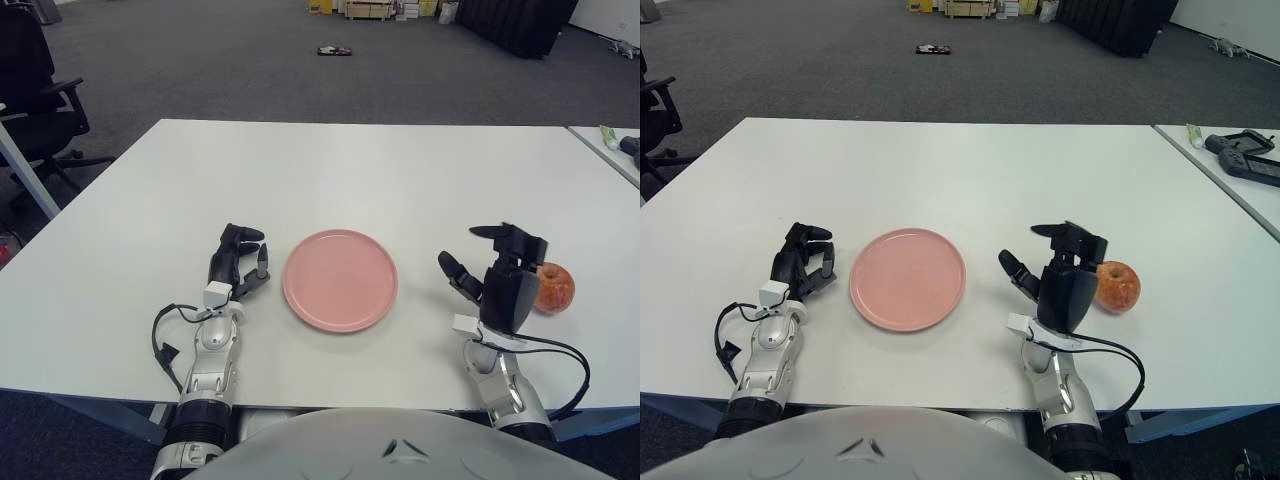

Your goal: Put the apple into the plate.

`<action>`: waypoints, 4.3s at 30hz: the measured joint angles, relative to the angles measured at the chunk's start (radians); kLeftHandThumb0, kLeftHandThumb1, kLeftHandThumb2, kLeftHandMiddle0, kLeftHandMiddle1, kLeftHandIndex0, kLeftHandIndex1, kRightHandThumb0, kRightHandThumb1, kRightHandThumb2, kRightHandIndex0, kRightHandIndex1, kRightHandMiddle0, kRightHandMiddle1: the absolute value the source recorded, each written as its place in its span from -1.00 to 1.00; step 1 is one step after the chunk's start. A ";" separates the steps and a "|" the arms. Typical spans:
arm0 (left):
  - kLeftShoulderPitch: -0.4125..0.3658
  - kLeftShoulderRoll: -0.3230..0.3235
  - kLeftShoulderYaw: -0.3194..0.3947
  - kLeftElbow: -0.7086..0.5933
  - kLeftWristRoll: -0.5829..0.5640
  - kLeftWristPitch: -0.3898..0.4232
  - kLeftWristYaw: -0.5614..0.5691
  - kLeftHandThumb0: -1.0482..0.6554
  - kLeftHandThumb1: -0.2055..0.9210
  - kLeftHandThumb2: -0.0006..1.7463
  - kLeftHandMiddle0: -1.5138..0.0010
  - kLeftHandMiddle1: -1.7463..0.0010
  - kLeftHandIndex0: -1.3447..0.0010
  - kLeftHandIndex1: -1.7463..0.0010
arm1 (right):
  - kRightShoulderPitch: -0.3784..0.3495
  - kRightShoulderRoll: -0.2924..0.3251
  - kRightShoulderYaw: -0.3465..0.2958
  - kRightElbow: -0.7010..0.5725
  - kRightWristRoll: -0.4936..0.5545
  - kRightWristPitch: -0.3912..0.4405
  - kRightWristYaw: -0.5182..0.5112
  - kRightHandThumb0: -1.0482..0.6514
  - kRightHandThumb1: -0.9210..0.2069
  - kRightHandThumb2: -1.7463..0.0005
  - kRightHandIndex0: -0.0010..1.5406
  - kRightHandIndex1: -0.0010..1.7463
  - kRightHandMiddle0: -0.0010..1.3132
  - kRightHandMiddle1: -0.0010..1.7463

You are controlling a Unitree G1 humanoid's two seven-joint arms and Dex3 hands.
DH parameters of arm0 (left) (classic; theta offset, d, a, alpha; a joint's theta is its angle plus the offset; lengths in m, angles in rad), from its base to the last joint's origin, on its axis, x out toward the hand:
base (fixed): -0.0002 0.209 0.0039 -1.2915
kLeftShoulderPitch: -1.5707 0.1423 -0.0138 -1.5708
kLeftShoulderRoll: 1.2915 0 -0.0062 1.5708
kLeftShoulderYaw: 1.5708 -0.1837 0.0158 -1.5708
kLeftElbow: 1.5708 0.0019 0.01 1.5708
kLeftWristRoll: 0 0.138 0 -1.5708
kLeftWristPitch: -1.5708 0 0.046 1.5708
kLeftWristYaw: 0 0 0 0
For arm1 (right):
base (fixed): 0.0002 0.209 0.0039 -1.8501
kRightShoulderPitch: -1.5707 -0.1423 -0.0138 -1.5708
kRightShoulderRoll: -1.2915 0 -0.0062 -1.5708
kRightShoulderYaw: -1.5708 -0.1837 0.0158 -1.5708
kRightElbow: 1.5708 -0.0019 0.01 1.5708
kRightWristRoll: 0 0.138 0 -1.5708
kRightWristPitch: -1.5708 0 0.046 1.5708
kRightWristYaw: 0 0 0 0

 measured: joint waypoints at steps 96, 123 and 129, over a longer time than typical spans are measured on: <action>0.012 -0.003 0.001 -0.013 -0.001 0.003 0.002 -0.23 0.50 0.05 0.16 -0.89 0.45 -1.00 | -0.281 0.018 -0.284 0.316 0.607 0.303 0.172 -0.51 -0.18 -0.11 -0.96 -0.86 -1.00 -0.87; 0.018 -0.005 0.004 -0.023 -0.005 0.008 0.002 -0.23 0.51 0.05 0.17 -0.84 0.46 -1.00 | -0.282 0.010 -0.294 0.345 0.648 0.153 0.183 0.22 0.31 -0.68 -0.12 0.99 -0.25 0.97; 0.018 -0.007 0.008 -0.023 -0.002 0.008 0.003 -0.23 0.51 0.04 0.17 -0.84 0.46 -1.00 | -0.284 0.007 -0.301 0.342 0.646 0.155 0.172 0.23 0.53 -0.84 0.05 0.98 -0.12 0.99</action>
